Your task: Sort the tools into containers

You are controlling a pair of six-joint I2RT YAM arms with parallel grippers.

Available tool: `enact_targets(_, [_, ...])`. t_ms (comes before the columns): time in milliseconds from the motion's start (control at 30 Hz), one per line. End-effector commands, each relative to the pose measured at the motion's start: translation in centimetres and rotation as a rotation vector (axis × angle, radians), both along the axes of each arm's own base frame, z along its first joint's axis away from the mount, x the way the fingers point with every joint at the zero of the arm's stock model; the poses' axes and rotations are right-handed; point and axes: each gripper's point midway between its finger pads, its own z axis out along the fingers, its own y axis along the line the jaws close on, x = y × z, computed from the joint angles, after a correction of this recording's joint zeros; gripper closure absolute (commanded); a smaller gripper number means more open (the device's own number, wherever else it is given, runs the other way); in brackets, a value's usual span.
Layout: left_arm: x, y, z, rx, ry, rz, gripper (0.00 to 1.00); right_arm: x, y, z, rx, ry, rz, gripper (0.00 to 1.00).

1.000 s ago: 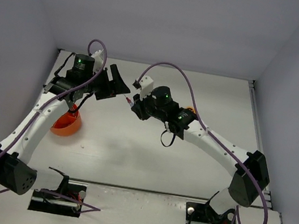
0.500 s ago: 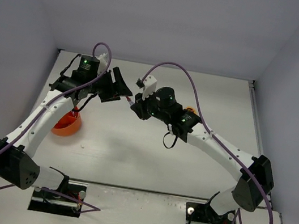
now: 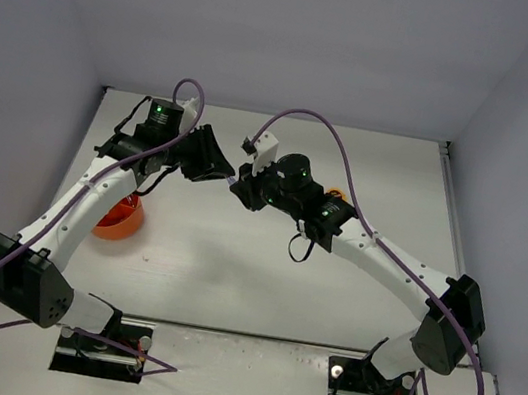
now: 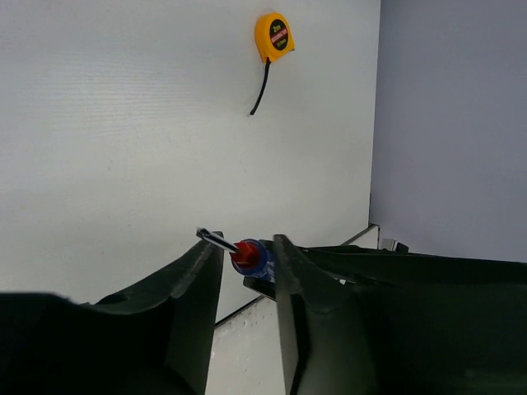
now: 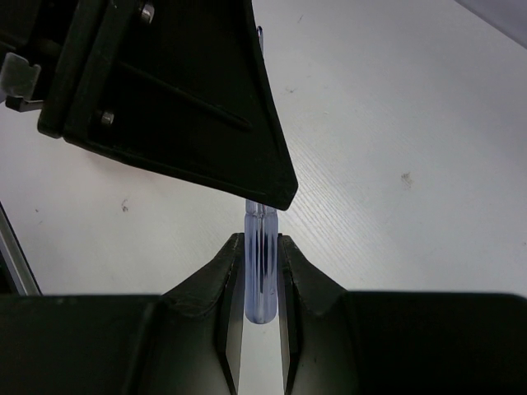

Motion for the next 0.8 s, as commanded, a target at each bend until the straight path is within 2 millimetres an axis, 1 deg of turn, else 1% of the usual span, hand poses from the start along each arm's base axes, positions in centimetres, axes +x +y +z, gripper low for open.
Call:
enact_targets(0, [0.4,-1.1,3.1,-0.070,-0.091,-0.028,0.79,-0.2,0.5,4.7,0.119,-0.089,0.014,1.00])
enact_targets(67, [0.4,-1.1,3.1,-0.068,-0.094,-0.027,0.90,-0.3,0.6,4.7,0.119,-0.089,0.016,1.00])
enact_targets(100, [0.4,-1.1,3.2,-0.068,-0.098,-0.027,0.94,-0.3,0.6,4.7,0.118,-0.087,0.015,1.00])
enact_targets(133, [0.4,-1.0,3.2,-0.066,-0.103,-0.024,0.98,-0.3,0.5,4.6,0.118,-0.087,0.014,0.99])
enact_targets(167, [0.4,-0.9,3.1,-0.064,-0.105,-0.021,1.00,-0.3,0.6,4.7,0.119,-0.086,0.016,0.95])
enact_targets(200, [0.4,-0.8,3.1,-0.061,-0.110,-0.021,1.00,-0.3,0.6,4.7,0.120,-0.087,0.017,0.94])
enact_targets(267, [0.5,-0.5,3.1,-0.044,-0.123,-0.013,1.00,-0.3,0.6,4.6,0.118,-0.087,0.014,0.81])
enact_targets(300, [0.5,-0.1,2.8,-0.018,-0.127,-0.006,1.00,-0.2,0.5,4.4,0.114,-0.083,0.010,0.65])
enact_targets(333, [0.6,0.3,2.7,0.003,-0.141,0.001,1.00,-0.3,0.4,4.3,0.113,-0.079,0.008,0.55])
enact_targets(367, [0.5,0.8,2.7,0.038,-0.164,-0.003,1.00,-0.2,0.4,4.2,0.113,-0.076,0.003,0.48])
enact_targets(433, [1.0,3.1,2.2,0.151,-0.202,0.050,1.00,-0.2,0.1,3.6,0.106,-0.064,-0.012,0.36])
enact_targets(467, [1.1,4.4,1.9,0.222,-0.218,0.078,1.00,-0.1,-0.2,3.4,0.102,-0.062,-0.021,0.34])
enact_targets(500, [0.8,5.1,1.9,0.253,-0.227,0.072,1.00,-0.1,-0.3,3.5,0.103,-0.064,-0.027,0.34])
enact_targets(533, [0.9,7.1,1.2,0.334,-0.221,0.128,1.00,0.0,-0.5,3.1,0.097,-0.055,-0.036,0.33])
enact_targets(567, [0.8,8.7,1.2,0.411,-0.246,0.147,1.00,0.1,-0.8,3.0,0.095,-0.056,-0.049,0.32])
enact_targets(633, [0.7,13.0,0.6,0.606,-0.262,0.248,1.00,0.2,-1.4,2.4,0.084,-0.050,-0.072,0.32])
enact_targets(733, [-0.4,17.6,-1.0,0.824,-0.264,0.300,1.00,0.8,-2.4,2.0,0.077,-0.044,-0.108,0.32])
enact_targets(767, [-0.6,19.2,-1.5,0.883,-0.249,0.327,1.00,1.1,-2.7,1.5,0.072,-0.032,-0.122,0.32])
